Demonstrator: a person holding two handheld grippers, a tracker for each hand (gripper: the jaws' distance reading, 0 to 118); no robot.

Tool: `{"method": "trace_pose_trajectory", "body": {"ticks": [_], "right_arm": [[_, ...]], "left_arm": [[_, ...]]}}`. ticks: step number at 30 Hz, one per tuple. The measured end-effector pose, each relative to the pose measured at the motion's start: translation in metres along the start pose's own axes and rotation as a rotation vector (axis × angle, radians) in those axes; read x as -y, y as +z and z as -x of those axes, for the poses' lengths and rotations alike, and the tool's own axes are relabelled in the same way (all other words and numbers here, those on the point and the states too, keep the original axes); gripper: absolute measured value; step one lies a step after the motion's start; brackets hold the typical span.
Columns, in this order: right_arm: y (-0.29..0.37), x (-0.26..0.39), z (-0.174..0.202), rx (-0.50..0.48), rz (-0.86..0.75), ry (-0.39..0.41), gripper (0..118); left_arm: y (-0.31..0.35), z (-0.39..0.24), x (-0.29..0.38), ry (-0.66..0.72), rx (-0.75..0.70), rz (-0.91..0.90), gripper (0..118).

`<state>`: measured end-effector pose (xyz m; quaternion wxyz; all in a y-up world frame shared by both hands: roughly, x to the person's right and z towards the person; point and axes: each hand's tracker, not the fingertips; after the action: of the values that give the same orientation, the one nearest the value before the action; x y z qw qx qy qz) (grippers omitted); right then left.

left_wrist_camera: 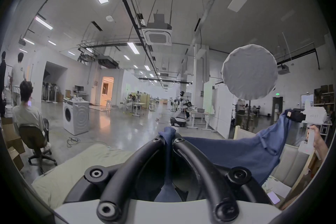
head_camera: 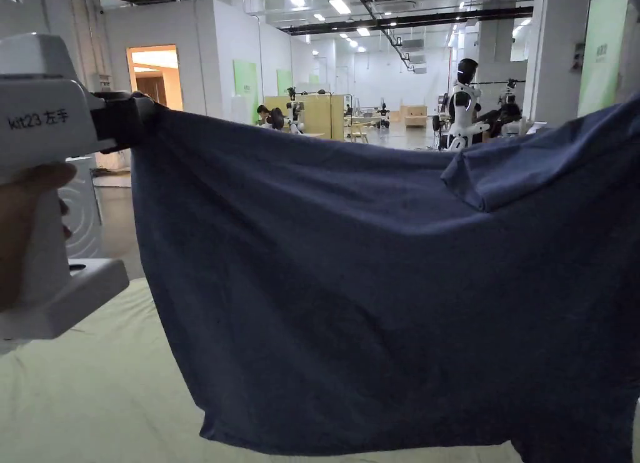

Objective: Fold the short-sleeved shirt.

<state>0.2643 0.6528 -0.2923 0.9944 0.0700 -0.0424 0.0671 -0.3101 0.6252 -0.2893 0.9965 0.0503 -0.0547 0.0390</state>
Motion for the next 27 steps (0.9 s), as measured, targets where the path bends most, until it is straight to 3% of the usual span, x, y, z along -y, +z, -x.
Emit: {"method": "trace_pose_trajectory", "body": {"ticks": [10, 11, 14, 18, 19, 20, 22, 23, 27], "right_arm": [[-0.011, -0.008, -0.007, 0.072, -0.021, 0.051, 6], [-0.018, -0.001, -0.009, 0.08, 0.054, 0.016, 6], [-0.032, 0.003, -0.013, 0.087, 0.062, 0.051, 6], [0.0, 0.003, 0.007, 0.095, 0.053, 0.066, 6], [-0.01, 0.002, 0.004, 0.123, -0.046, 0.142, 6], [-0.021, 0.008, 0.002, 0.135, -0.072, 0.166, 6], [-0.025, 0.011, 0.004, 0.128, -0.07, 0.159, 6], [-0.04, 0.021, -0.001, 0.116, 0.058, 0.077, 6], [-0.07, 0.027, -0.006, 0.113, 0.051, 0.096, 6]], "left_arm": [[-0.023, 0.009, -0.004, -0.007, -0.05, -0.028, 6], [-0.026, 0.011, -0.002, 0.022, -0.044, -0.028, 6], [-0.031, 0.009, 0.004, 0.034, -0.041, -0.008, 6], [-0.037, 0.009, 0.009, 0.028, -0.048, -0.007, 6], [-0.041, 0.011, 0.01, 0.027, -0.049, -0.002, 6], [-0.043, 0.01, 0.011, 0.028, -0.049, 0.001, 6], [-0.048, 0.012, 0.012, 0.04, -0.056, 0.0, 6], [-0.051, 0.012, 0.012, 0.039, -0.053, 0.004, 6], [-0.065, 0.008, 0.018, 0.019, -0.052, 0.014, 6]]}}
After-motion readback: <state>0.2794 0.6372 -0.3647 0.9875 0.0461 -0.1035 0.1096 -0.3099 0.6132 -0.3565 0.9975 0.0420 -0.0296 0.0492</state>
